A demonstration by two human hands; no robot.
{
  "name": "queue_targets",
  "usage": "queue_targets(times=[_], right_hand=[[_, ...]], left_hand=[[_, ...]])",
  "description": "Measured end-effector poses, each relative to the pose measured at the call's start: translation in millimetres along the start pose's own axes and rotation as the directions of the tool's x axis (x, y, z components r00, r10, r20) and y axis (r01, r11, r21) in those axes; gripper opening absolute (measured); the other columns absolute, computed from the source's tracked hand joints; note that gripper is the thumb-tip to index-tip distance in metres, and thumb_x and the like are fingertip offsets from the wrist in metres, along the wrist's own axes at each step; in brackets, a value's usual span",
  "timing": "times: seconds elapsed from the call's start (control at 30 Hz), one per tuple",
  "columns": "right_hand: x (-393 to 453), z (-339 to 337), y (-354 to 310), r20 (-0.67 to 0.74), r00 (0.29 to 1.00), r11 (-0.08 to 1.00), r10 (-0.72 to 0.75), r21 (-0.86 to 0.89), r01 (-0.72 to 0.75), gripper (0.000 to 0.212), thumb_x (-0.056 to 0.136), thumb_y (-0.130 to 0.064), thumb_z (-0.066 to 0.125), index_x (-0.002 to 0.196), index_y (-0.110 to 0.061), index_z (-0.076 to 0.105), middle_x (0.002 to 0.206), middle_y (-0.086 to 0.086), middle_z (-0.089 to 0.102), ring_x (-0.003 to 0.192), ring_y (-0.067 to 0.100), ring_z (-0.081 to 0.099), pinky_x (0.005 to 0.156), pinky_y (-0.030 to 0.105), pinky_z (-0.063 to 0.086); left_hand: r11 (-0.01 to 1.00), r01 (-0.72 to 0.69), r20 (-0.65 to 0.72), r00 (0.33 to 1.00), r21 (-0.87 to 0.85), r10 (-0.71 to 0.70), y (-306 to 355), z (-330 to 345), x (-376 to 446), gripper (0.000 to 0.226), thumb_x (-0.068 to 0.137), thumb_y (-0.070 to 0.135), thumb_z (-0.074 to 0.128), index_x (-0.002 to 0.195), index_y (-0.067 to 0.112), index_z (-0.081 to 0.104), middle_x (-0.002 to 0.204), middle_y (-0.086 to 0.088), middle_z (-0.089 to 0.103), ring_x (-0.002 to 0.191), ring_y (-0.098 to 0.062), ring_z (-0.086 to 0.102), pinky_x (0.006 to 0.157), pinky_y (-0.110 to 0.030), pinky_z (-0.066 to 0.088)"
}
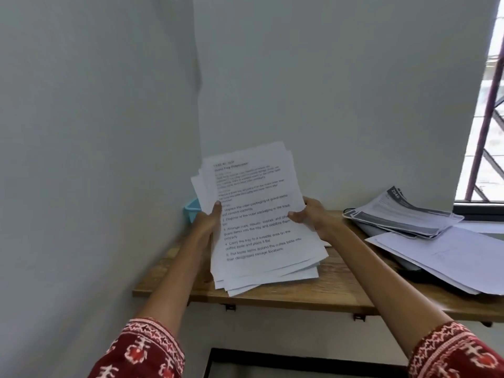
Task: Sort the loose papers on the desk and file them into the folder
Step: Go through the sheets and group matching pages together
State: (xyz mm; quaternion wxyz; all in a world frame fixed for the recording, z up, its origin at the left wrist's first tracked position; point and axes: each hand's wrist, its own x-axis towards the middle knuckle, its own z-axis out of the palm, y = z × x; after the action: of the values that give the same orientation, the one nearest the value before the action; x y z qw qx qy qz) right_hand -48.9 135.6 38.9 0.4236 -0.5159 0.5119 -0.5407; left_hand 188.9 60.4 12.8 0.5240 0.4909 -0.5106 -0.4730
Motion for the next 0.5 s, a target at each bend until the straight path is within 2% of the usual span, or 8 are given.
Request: queue_targets(times=[0.07,0.13,0.2,0.27,0.37,0.43,0.5], right_hand=[[3.4,-2.2,-1.5,-0.023,0.996,0.997,-0.081,0.014,0.082,0.035,0.082,0.013,0.060,0.113,-0.002,0.059,0.105,0.014,0.065,0.080,0.019,0.065,0.059,0.028,0.056],[8.1,0.2,-3.5,-0.048,0.986,0.987,-0.162,-0.024,0.161,0.035,0.080,0.012,0.063,0.113,0.002,0.060,0.105,0.015,0.066,0.077,0.014,0.067,0.058,0.022,0.054],[11.0,6.2,-8.7,-0.061,0.974,0.976,-0.217,-0.038,0.215,0.035,0.080,0.012,0.063,0.114,0.004,0.059,0.100,0.013,0.067,0.072,0.010,0.067,0.057,0.018,0.053],[12.2,13.0,-16.4,-0.086,0.960,0.964,-0.267,-0.024,0.266,0.034,0.081,0.011,0.063,0.113,0.002,0.059,0.096,0.008,0.066,0.071,0.007,0.065,0.056,0.016,0.052],[15.1,17.5,-25.9,-0.148,0.925,0.936,-0.349,-0.011,0.352,0.034,0.080,-0.004,0.072,0.110,-0.011,0.059,0.099,0.001,0.066,0.080,0.007,0.065,0.061,0.015,0.053],[17.0,17.0,-24.8,-0.190,0.898,0.917,-0.396,-0.036,0.397,0.039,0.077,-0.016,0.077,0.111,-0.016,0.056,0.103,0.000,0.067,0.088,0.012,0.066,0.071,0.023,0.057],[17.9,18.8,-18.8,-0.239,0.878,0.907,-0.416,-0.039,0.419,0.042,0.076,-0.022,0.079,0.111,-0.016,0.057,0.106,0.004,0.068,0.094,0.019,0.067,0.080,0.034,0.057]], left_hand=[[0.983,-0.180,-0.013,0.984,-0.032,0.180,12.9,9.3,-4.0,0.044,0.096,0.031,0.050,0.130,0.004,0.043,0.125,-0.011,0.056,0.103,-0.021,0.057,0.086,-0.029,0.047],[0.912,-0.409,-0.011,0.912,0.017,0.409,31.7,17.5,-10.8,0.035,0.097,0.020,0.047,0.128,0.003,0.042,0.123,-0.011,0.056,0.104,-0.018,0.055,0.087,-0.027,0.045],[0.844,-0.532,0.004,0.846,0.065,0.533,49.1,23.1,-13.2,0.031,0.098,0.017,0.046,0.125,0.003,0.044,0.120,-0.009,0.057,0.105,-0.019,0.056,0.086,-0.028,0.046],[0.809,-0.583,-0.020,0.810,0.082,0.586,60.4,23.7,-11.9,0.028,0.098,0.017,0.046,0.122,0.003,0.046,0.118,-0.010,0.059,0.101,-0.019,0.058,0.083,-0.027,0.048],[0.770,-0.637,-0.081,0.766,0.038,0.638,67.0,15.8,-11.5,0.026,0.097,0.021,0.049,0.115,0.004,0.049,0.110,-0.008,0.062,0.093,-0.016,0.061,0.073,-0.017,0.051],[0.754,-0.656,-0.124,0.749,0.000,0.651,64.7,10.7,-13.1,0.027,0.094,0.025,0.053,0.112,0.004,0.050,0.103,-0.003,0.061,0.084,-0.007,0.060,0.067,-0.009,0.050],[0.753,-0.658,-0.160,0.743,0.000,0.650,59.3,7.4,-12.9,0.028,0.093,0.027,0.055,0.108,0.003,0.052,0.097,-0.001,0.061,0.079,-0.003,0.058,0.066,-0.012,0.050]])
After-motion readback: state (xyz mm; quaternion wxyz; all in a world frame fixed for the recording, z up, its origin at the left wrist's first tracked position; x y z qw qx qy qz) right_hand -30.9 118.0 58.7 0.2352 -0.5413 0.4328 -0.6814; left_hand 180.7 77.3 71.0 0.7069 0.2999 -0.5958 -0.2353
